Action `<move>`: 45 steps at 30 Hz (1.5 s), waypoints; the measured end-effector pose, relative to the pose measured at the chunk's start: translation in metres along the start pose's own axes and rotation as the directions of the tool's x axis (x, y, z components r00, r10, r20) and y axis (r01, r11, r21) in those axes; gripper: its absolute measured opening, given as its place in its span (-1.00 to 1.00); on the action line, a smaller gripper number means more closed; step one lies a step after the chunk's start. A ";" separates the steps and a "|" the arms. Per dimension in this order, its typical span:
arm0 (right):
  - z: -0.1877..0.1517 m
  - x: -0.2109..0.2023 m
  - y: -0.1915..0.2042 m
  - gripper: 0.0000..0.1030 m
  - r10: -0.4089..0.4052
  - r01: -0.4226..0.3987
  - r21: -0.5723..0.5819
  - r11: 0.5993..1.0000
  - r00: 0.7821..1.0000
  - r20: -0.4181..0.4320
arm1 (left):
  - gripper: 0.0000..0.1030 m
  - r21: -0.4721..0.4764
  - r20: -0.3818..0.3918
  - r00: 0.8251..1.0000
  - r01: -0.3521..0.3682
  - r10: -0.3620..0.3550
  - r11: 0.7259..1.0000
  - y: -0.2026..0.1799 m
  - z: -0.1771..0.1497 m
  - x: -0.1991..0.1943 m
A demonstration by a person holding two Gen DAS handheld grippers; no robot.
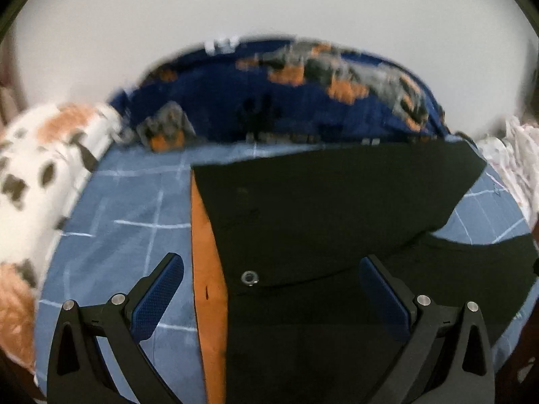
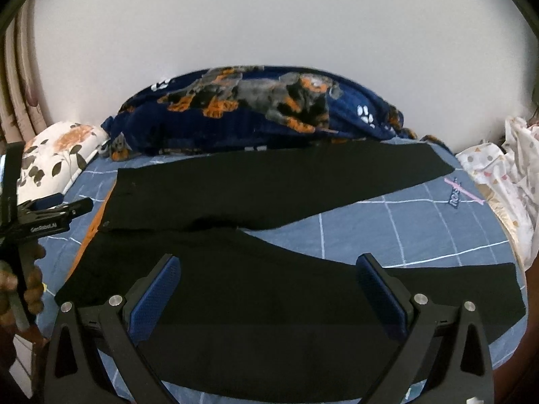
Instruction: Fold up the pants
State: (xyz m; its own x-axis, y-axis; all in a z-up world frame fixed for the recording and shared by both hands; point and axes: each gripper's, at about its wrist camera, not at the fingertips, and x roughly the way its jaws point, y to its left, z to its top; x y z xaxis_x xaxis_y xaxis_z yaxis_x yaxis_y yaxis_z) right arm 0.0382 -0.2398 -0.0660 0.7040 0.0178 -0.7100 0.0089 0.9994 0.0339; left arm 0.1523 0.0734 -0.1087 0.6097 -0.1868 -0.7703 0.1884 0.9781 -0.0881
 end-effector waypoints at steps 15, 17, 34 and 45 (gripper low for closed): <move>-0.012 0.058 -0.003 0.99 -0.009 0.009 0.001 1.000 0.991 -0.134 | 0.77 -0.136 -0.099 0.978 0.168 -0.182 0.976 0.125 0.082 0.129; -0.012 0.062 -0.001 0.99 -0.013 0.012 -0.007 1.000 0.990 -0.144 | 0.65 -0.121 -0.115 0.973 0.188 -0.202 0.975 0.126 0.087 0.140; -0.004 0.070 0.001 0.99 0.054 -0.051 0.024 0.998 0.986 -0.155 | -0.82 -0.042 0.013 0.990 0.138 -0.138 0.990 0.085 0.080 0.084; 0.072 0.123 -0.061 1.00 0.554 -0.480 0.499 0.721 0.833 0.002 | -0.81 0.092 0.146 0.964 0.211 -0.223 0.973 -0.012 -0.002 -0.046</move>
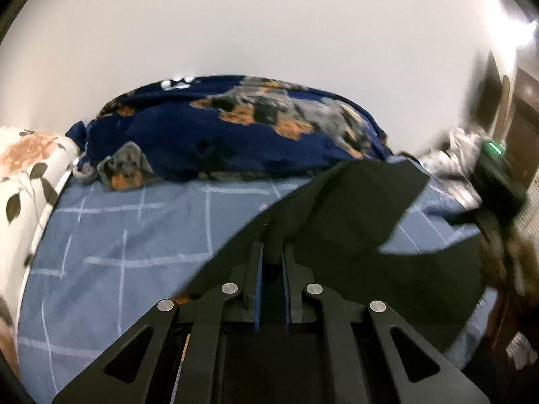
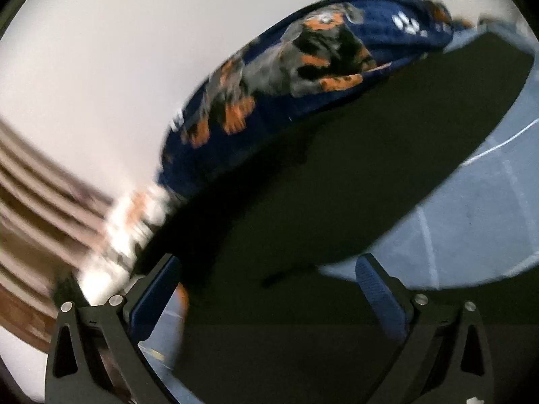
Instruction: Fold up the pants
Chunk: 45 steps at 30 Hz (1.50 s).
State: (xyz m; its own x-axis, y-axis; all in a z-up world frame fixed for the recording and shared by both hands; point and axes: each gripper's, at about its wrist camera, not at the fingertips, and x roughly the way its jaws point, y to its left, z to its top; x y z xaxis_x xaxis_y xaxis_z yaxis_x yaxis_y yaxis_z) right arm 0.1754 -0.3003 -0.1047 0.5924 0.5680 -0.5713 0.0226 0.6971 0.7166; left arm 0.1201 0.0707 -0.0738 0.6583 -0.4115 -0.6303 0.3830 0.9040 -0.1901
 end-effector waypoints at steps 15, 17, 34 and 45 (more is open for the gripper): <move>0.082 0.099 -0.065 -0.85 0.024 0.007 0.242 0.970 0.991 -0.128 | -0.79 -0.122 -0.085 0.996 0.006 -0.016 0.992 -0.022 -0.037 -0.016; 0.077 0.082 -0.058 -0.86 0.032 -0.015 0.180 0.984 0.996 -0.089 | -0.79 -0.117 -0.095 0.995 -0.019 0.008 0.993 -0.020 -0.039 -0.018; -0.133 -0.047 -0.067 -0.89 0.007 0.014 0.183 0.983 0.994 -0.111 | -0.76 -0.105 -0.278 0.957 -0.118 0.085 0.987 0.002 -0.111 -0.042; -0.175 -0.042 -0.095 -0.89 0.004 0.043 0.265 0.963 0.985 -0.172 | -0.72 -0.075 -0.302 0.945 -0.152 0.123 0.986 -0.001 -0.134 -0.044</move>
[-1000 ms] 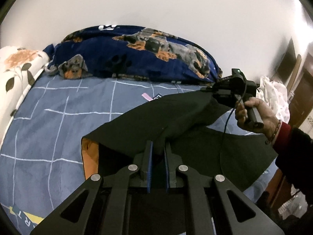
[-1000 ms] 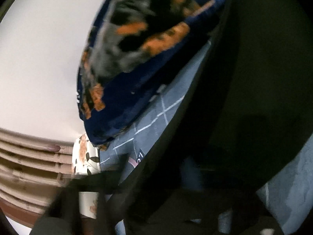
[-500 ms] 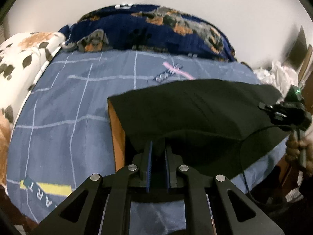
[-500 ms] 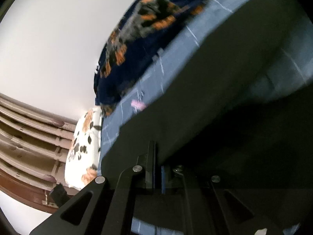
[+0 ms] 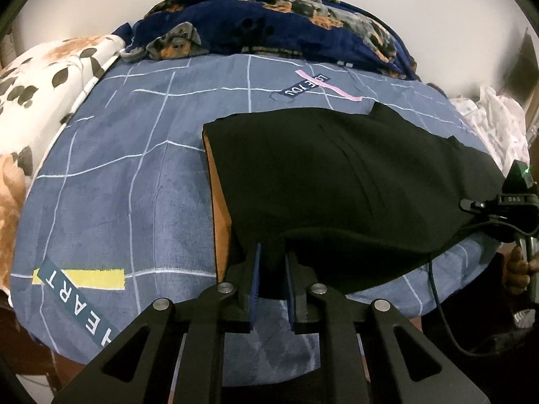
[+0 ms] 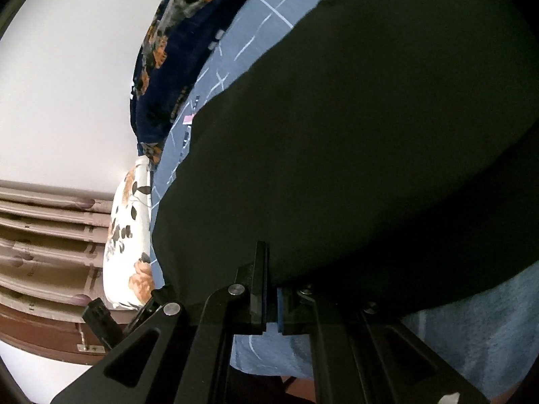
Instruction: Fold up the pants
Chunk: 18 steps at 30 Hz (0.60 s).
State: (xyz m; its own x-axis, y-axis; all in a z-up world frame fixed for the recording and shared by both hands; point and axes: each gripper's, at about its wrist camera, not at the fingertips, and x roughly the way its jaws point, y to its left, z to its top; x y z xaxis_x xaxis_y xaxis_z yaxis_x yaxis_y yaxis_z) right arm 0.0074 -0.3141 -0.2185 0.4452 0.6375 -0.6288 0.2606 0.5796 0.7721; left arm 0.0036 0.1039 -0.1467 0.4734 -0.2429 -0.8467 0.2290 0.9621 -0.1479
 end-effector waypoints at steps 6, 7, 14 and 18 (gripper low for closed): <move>0.000 -0.001 -0.001 -0.89 0.000 0.000 0.001 1.000 1.000 -0.002 | -0.57 -0.004 -0.018 0.999 -0.037 0.036 0.999 0.002 -0.007 -0.001; -0.001 -0.001 -0.001 -0.89 0.003 -0.003 0.004 1.000 1.000 -0.003 | -0.52 -0.009 -0.027 0.999 -0.042 0.041 0.999 0.003 -0.008 0.000; -0.004 0.005 -0.001 -0.89 0.000 0.000 -0.006 1.000 1.000 -0.008 | 0.17 -0.040 -0.002 0.987 -0.158 0.158 0.987 0.015 -0.013 -0.020; -0.006 0.007 -0.003 -0.89 0.009 -0.009 -0.011 1.000 1.000 -0.011 | 0.19 -0.082 0.084 0.958 -0.269 0.276 0.960 0.019 -0.005 -0.044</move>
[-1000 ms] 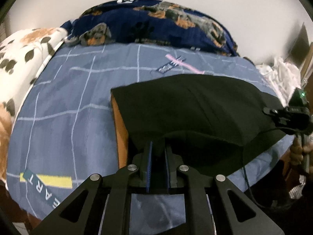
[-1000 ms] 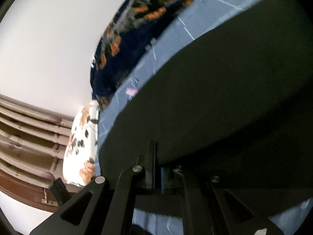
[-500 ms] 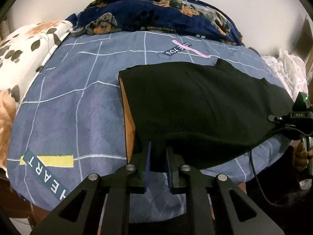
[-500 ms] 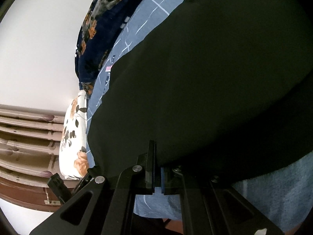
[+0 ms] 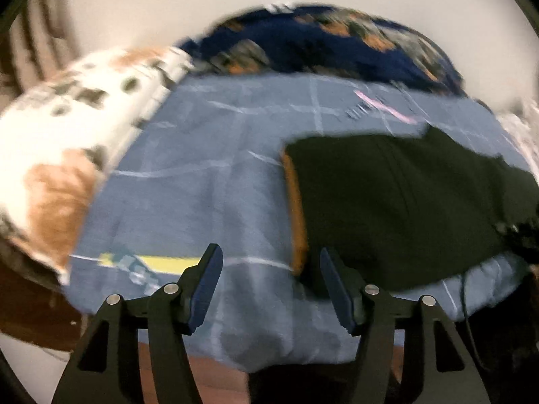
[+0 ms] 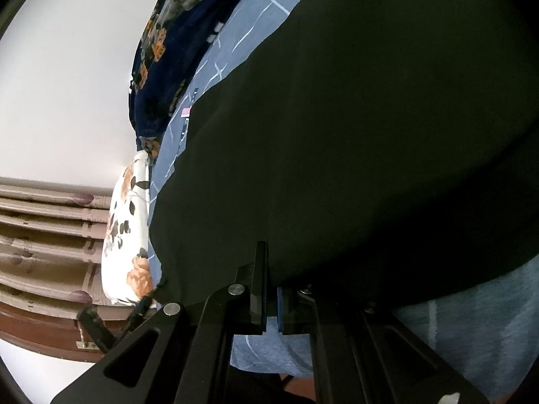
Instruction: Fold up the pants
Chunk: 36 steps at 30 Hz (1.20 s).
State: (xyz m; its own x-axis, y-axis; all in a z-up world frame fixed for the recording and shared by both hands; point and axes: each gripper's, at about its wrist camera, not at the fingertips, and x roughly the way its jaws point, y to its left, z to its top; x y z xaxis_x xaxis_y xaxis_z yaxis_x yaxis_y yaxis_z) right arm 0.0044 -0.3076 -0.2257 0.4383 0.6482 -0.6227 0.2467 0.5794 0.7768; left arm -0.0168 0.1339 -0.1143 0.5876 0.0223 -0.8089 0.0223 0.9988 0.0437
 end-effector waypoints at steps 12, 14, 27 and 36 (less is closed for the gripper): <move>-0.004 0.001 -0.001 -0.89 0.016 -0.016 -0.008 1.000 1.000 0.010 | 0.19 0.141 -0.037 0.968 0.253 -0.250 0.957 -0.089 0.032 0.019; -0.004 0.001 0.000 -0.89 0.014 -0.014 -0.018 1.000 1.000 0.011 | 0.13 0.170 -0.105 0.958 0.282 -0.267 0.944 -0.109 0.023 0.044; 0.062 -0.104 -0.081 -0.55 0.065 -0.093 0.122 0.988 0.973 0.220 | 0.13 0.147 -0.146 0.962 0.252 -0.231 0.956 -0.117 0.005 0.071; 0.141 -0.233 -0.214 -0.82 0.006 -0.175 0.283 0.943 0.860 0.511 | 0.14 0.143 -0.155 0.963 0.242 -0.220 0.960 -0.119 0.005 0.069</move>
State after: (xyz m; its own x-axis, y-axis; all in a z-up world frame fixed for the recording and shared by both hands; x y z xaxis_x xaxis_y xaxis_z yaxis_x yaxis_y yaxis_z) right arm -0.0280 -0.6521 -0.2335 0.8199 0.3083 -0.4823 0.4004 0.2932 0.8681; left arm 0.0253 0.0161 -0.1723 0.4358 -0.1914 -0.8795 0.2792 0.9577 -0.0701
